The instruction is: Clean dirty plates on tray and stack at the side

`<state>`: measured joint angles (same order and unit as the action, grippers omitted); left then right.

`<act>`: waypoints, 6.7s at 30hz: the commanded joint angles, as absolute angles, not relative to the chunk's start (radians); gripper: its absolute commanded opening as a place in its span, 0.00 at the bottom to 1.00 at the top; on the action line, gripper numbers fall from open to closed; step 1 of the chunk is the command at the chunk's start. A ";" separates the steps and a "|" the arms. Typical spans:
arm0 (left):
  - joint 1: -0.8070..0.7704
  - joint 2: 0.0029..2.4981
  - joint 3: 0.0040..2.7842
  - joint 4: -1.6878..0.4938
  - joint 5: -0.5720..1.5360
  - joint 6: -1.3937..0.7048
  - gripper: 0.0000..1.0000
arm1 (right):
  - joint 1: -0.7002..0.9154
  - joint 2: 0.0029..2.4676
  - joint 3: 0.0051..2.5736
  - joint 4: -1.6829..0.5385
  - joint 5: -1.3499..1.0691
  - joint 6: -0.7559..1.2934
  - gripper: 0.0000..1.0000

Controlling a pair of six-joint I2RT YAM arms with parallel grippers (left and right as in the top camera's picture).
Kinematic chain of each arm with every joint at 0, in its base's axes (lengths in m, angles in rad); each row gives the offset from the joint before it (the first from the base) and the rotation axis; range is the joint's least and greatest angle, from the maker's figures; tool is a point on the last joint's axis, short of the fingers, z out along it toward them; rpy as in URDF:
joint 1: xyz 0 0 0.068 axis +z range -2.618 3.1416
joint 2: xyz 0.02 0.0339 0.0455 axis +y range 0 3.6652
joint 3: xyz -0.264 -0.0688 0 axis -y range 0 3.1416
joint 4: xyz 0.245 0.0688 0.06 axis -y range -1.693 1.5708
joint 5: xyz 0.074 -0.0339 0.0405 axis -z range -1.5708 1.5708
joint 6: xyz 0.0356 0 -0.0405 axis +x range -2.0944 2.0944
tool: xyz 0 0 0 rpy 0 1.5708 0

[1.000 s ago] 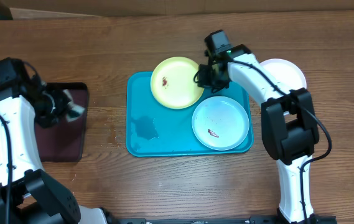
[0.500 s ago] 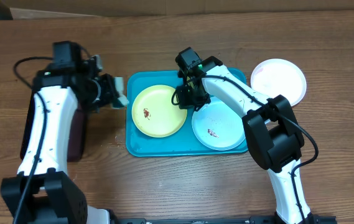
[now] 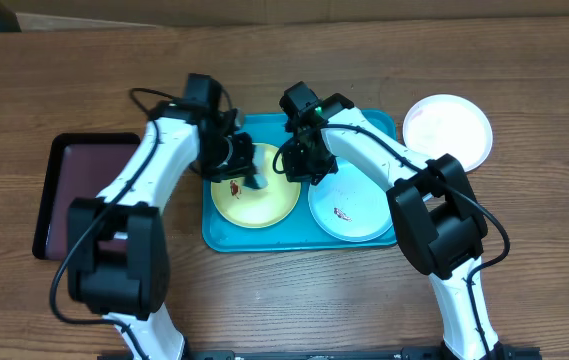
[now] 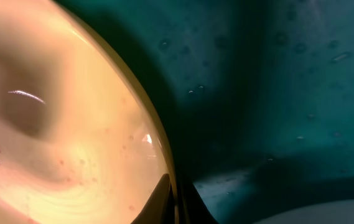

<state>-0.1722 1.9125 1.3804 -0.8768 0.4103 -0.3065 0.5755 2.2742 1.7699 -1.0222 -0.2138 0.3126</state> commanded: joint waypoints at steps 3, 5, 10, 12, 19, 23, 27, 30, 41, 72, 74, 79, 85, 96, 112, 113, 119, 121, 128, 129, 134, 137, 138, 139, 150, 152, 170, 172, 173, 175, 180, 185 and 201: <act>-0.196 1.957 1.377 -0.826 0.435 -0.379 0.04 | 0.589 2.286 1.719 -1.007 -0.207 0.314 0.04; -0.195 1.978 1.377 -0.816 0.434 -0.406 0.04 | 0.589 2.286 1.719 -1.005 -0.208 0.314 0.04; -0.196 2.043 1.377 -0.825 0.436 -0.419 0.04 | 0.589 2.286 1.719 -1.002 -0.207 0.314 0.04; -0.198 2.065 1.377 -0.841 0.431 -0.419 0.04 | 0.589 2.286 1.719 -1.000 -0.207 0.314 0.04; -0.194 2.097 1.377 -0.933 0.109 -0.456 0.04 | 0.587 2.286 1.719 -0.998 -0.205 0.314 0.04; -0.184 2.097 1.377 -0.992 -0.082 -0.473 0.04 | 0.587 2.286 1.719 -0.998 -0.203 0.314 0.04; -0.173 2.096 1.377 -1.043 -0.200 -0.505 0.04 | 0.587 2.286 1.719 -0.997 -0.203 0.314 0.04; -0.162 2.096 1.393 -1.083 -0.274 -0.556 0.04 | 0.587 2.286 1.719 -0.998 -0.199 0.314 0.04; -0.145 2.096 1.667 -1.275 -0.257 -0.613 0.04 | 0.587 2.286 1.719 -0.997 -0.199 0.314 0.04; -0.165 2.100 1.457 -1.130 -0.148 -0.513 0.04 | 0.587 2.286 1.720 -0.985 -0.176 0.315 0.04; -0.155 2.100 1.501 -1.196 -0.262 -0.579 0.04 | 0.587 2.286 1.720 -0.983 -0.176 0.315 0.04; -0.137 2.099 1.641 -1.324 -0.404 -0.633 0.04 | 0.587 2.286 1.721 -0.979 -0.176 0.315 0.04; -0.100 2.090 1.898 -1.529 -0.429 -0.709 0.04 | 0.587 2.283 1.737 -0.992 -0.176 0.314 0.04; 0.058 1.931 1.980 -1.604 -0.291 -0.664 0.04 | 0.636 2.165 1.976 -1.145 0.223 0.307 0.04; 0.396 1.902 1.953 -1.592 0.105 -0.388 0.04 | 0.908 2.133 2.275 -1.338 1.199 0.200 0.04; 0.405 1.902 1.953 -1.592 0.111 -0.388 0.04 | 0.925 2.133 2.275 -1.337 1.244 0.200 0.04; 0.421 1.902 1.953 -1.592 0.124 -0.380 0.05 | 1.015 2.133 2.275 -1.295 1.526 0.191 0.04; 0.418 1.902 1.953 -1.592 0.123 -0.380 0.04 | 1.037 2.133 2.275 -1.251 1.558 0.128 0.04; 0.418 1.902 1.953 -1.595 0.123 -0.377 0.05 | 1.077 2.133 2.275 -1.084 1.559 -0.028 0.04; 0.418 1.902 1.953 -1.596 0.123 -0.376 0.05 | 1.078 2.133 2.275 -1.074 1.559 -0.028 0.04; 0.418 1.902 1.953 -1.596 0.123 -0.373 0.04 | 1.076 2.133 2.274 -1.068 1.503 -0.027 0.04; 0.418 1.902 1.953 -1.596 0.123 -0.369 0.05 | 1.066 2.133 2.274 -1.087 1.370 -0.020 0.04; 0.418 1.902 1.953 -1.596 0.123 -0.369 0.04 | 1.060 2.133 2.274 -1.108 1.309 0.010 0.04; 0.418 1.902 1.953 -1.596 0.123 -0.369 0.04 | 1.050 2.133 2.274 -1.137 1.236 0.062 0.04; 0.418 1.902 1.953 -1.596 0.123 -0.369 0.04 | 0.643 2.134 2.274 -1.264 -0.182 0.445 0.04; 0.418 1.902 1.953 -1.596 0.123 -0.369 0.05 | 0.545 2.134 2.274 -1.279 -0.306 0.443 0.04; 0.416 1.902 1.952 -1.589 0.123 -0.369 0.04 | -0.081 2.134 2.089 -1.598 0.147 0.453 0.04; 0.416 1.902 1.952 -1.590 0.123 -0.369 0.04 | -0.109 2.134 2.057 -1.570 0.145 0.458 0.04; 0.415 1.902 1.952 -1.591 0.123 -0.369 0.04 | -0.124 2.134 2.040 -1.554 0.141 0.458 0.04; 0.415 1.902 1.952 -1.592 0.123 -0.369 0.05 | -0.147 2.134 2.024 -1.536 0.138 0.458 0.04; 0.414 1.902 1.952 -1.589 0.123 -0.369 0.05 | -0.202 2.134 2.017 -1.503 0.138 0.456 0.04; 0.412 1.902 1.952 -1.585 0.123 -0.369 0.05 | -0.225 2.138 2.016 -1.481 0.128 0.457 0.04; 0.411 1.902 1.952 -1.579 0.121 -0.362 0.04 | -0.109 2.138 2.015 -1.505 0.001 0.429 0.61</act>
<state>0.4187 1.9240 1.9549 -1.5822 0.1169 -0.3847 -0.1390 2.1536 2.0186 -1.4994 0.0574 0.4393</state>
